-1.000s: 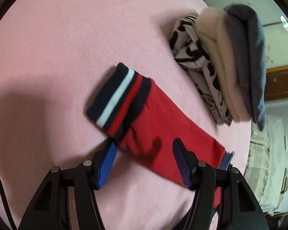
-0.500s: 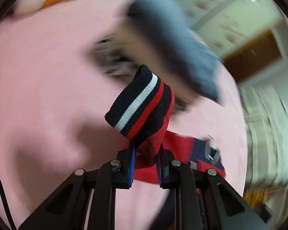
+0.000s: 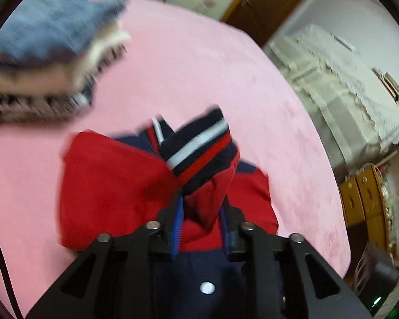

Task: Fold large clothes
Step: 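Fold the sleeve across the jacket front with the left tool toward the right tool, then grasp the cuff with the right tool while the left tool releases it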

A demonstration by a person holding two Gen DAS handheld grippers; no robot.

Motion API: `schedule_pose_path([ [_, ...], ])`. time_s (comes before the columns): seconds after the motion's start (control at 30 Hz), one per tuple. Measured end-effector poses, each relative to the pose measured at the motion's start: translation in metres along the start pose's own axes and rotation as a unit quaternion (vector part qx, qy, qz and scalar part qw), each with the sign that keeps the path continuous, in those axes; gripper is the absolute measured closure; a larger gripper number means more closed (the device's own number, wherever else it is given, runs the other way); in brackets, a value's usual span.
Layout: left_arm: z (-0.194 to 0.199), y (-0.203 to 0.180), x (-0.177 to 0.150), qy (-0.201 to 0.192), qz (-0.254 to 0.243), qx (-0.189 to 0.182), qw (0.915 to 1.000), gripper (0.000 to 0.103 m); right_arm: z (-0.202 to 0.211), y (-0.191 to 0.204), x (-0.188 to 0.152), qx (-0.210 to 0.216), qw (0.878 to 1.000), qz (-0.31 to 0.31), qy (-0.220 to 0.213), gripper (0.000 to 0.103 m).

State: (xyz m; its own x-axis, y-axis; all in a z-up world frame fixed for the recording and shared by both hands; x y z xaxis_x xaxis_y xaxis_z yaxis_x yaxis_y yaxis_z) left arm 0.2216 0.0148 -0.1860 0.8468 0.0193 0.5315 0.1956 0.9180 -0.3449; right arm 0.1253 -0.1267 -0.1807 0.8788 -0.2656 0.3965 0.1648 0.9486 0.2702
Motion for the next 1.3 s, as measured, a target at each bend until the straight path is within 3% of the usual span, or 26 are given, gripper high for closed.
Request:
schedule_pose_path([
  [0.17, -0.015, -0.016, -0.019, 0.025, -0.006, -0.002, 0.9997, 0.073, -0.003, -0.025, 0.008, -0.005, 1.000, -0.006, 0.003, 0.100],
  [0.37, 0.009, -0.001, -0.031, 0.012, 0.015, 0.021, 0.9996, 0.073, -0.005, -0.025, 0.019, 0.012, 1.000, 0.005, 0.005, 0.099],
  [0.53, 0.037, 0.043, -0.046, 0.011, 0.060, 0.065, 0.9960, 0.072, -0.003, 0.000, 0.040, 0.034, 0.999, 0.029, -0.023, 0.067],
  [0.67, 0.043, 0.077, -0.061, 0.024, 0.095, 0.102, 0.9899, 0.072, -0.011, 0.032, 0.052, 0.035, 0.996, 0.064, -0.046, 0.058],
  [0.8, 0.042, 0.104, -0.066, 0.035, 0.121, 0.113, 0.9855, 0.069, -0.036, 0.057, 0.049, 0.013, 0.994, 0.106, -0.034, 0.054],
  [0.9, 0.042, 0.116, -0.065, 0.030, 0.128, 0.117, 0.9845, 0.067, -0.060, 0.066, 0.042, -0.017, 0.991, 0.134, -0.012, 0.054],
  [1.0, 0.038, 0.119, -0.062, 0.029, 0.128, 0.115, 0.9847, 0.067, -0.071, 0.070, 0.036, -0.046, 0.986, 0.158, -0.018, 0.054],
  [1.07, 0.035, 0.118, -0.061, 0.031, 0.127, 0.111, 0.9853, 0.067, -0.072, 0.068, 0.037, -0.041, 0.986, 0.163, -0.020, 0.066],
  [1.13, 0.032, 0.114, -0.060, 0.035, 0.123, 0.104, 0.9863, 0.067, -0.070, 0.060, 0.041, -0.027, 0.988, 0.152, -0.012, 0.085],
  [1.3, 0.025, 0.101, -0.061, 0.042, 0.109, 0.088, 0.9893, 0.067, -0.035, 0.022, 0.067, 0.084, 0.994, 0.073, -0.021, 0.087],
])
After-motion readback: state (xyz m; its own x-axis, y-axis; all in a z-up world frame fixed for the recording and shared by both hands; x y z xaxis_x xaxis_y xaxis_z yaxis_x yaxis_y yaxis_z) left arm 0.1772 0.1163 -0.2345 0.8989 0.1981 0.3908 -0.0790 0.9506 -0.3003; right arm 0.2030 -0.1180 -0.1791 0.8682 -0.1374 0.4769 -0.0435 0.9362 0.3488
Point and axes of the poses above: each gripper's, at about its wrist camera, not at the fingertips, and z roughly against the way its jaws point, y to its left, x to its top, the point moved 3 cm from there along -z, roughly the way its jaws point, and after that the axes turned 13 degrees about -z, right-handed, at the moved point
